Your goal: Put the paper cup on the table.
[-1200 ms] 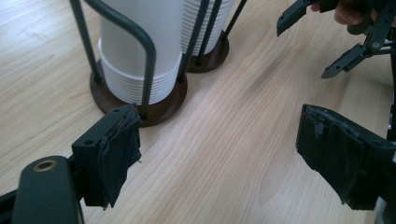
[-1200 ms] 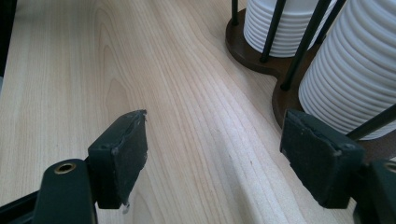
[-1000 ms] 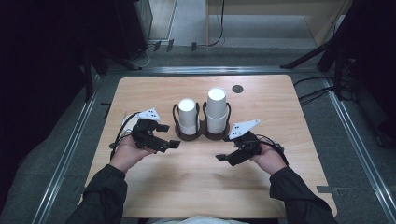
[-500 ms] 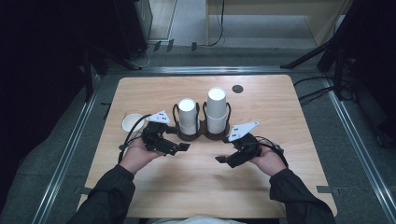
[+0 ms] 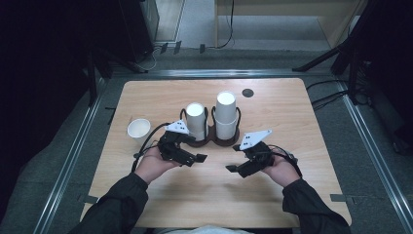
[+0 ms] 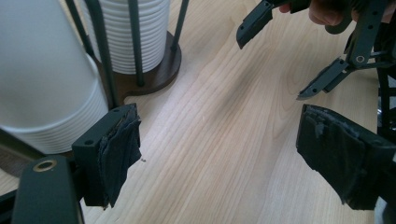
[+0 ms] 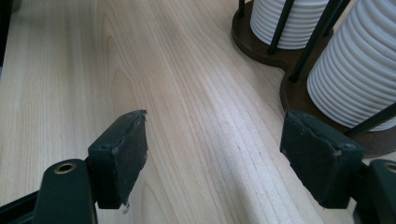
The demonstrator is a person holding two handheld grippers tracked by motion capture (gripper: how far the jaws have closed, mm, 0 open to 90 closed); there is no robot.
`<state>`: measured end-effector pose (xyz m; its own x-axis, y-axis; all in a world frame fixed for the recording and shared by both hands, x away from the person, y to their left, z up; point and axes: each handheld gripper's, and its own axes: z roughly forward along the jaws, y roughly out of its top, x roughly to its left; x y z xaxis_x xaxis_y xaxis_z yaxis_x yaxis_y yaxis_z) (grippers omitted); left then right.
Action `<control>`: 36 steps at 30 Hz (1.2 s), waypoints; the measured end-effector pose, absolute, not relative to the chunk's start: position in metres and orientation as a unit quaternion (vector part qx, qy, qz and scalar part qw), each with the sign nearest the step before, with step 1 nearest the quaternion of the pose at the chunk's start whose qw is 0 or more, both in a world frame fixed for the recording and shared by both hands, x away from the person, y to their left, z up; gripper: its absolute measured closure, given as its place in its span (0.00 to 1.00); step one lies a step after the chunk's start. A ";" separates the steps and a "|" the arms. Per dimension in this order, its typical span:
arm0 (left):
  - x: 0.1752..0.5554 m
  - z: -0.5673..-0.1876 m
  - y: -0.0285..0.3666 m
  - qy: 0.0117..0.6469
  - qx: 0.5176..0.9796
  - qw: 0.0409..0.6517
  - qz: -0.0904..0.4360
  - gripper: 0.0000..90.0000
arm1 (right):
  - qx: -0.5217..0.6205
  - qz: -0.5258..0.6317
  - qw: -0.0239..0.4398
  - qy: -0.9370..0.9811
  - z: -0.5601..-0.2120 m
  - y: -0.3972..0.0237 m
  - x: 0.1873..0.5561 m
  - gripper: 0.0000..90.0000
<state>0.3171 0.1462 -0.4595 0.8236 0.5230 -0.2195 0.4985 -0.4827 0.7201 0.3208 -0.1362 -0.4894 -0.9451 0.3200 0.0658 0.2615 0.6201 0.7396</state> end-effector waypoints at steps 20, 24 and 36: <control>0.317 -0.469 0.127 0.277 0.873 0.401 0.001 0.15 | 0.184 0.417 0.032 0.890 -0.488 -0.140 0.314 0.25; 0.317 -0.469 0.128 0.273 0.876 0.397 0.007 0.15 | 0.183 0.418 0.033 0.889 -0.488 -0.139 0.313 0.25; 0.318 -0.470 0.131 0.273 0.878 0.394 0.007 0.15 | 0.181 0.419 0.031 0.889 -0.486 -0.139 0.312 0.25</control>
<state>0.3178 0.1311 -0.4700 0.8510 0.4848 -0.2019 0.4732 -0.5413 0.6950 0.3120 -0.1390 -0.4864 -0.9325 0.3479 0.0971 0.2962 0.5825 0.7570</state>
